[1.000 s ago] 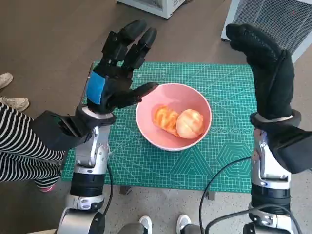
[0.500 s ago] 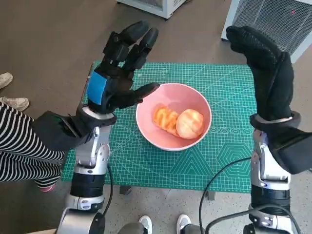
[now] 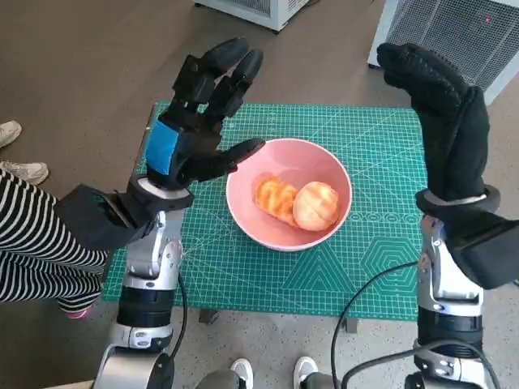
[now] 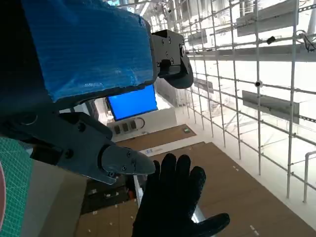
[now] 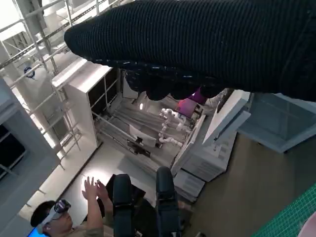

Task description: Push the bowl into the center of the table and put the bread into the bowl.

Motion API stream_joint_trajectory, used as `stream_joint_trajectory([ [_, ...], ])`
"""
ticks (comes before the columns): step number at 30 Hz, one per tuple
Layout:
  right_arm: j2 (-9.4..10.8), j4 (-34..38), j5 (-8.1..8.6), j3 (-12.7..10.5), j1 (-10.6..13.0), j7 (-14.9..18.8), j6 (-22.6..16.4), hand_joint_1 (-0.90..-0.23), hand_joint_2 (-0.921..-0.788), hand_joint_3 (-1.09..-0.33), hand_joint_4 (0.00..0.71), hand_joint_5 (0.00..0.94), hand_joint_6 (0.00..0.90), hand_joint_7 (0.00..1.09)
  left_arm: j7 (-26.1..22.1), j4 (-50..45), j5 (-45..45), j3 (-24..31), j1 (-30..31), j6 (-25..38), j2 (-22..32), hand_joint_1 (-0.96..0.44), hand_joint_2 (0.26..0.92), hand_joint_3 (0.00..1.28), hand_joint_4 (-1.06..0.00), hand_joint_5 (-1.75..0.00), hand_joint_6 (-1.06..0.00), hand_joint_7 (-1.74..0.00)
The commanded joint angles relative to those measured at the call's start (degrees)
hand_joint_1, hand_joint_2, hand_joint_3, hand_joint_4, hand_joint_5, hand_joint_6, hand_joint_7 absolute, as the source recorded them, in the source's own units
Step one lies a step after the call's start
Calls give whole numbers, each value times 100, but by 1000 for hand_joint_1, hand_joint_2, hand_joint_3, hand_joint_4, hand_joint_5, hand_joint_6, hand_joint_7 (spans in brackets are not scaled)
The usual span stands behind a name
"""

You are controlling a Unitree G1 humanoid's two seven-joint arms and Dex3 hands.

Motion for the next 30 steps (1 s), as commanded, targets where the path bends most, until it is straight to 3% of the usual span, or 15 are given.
stream_joint_trajectory([
  [1,33,39,-20,6,122,-39,37,-746,-921,-752,167,0,-1,567,1,-46,80,-17,-35,-25,57,-136,876,239,-216,-50,1,-719],
  [30,28,134,30,-8,78,-7,-13,-746,-921,-752,167,0,-1,567,-39,-100,48,-61,-72,76,68,-140,837,315,-217,-96,1,-729],
])
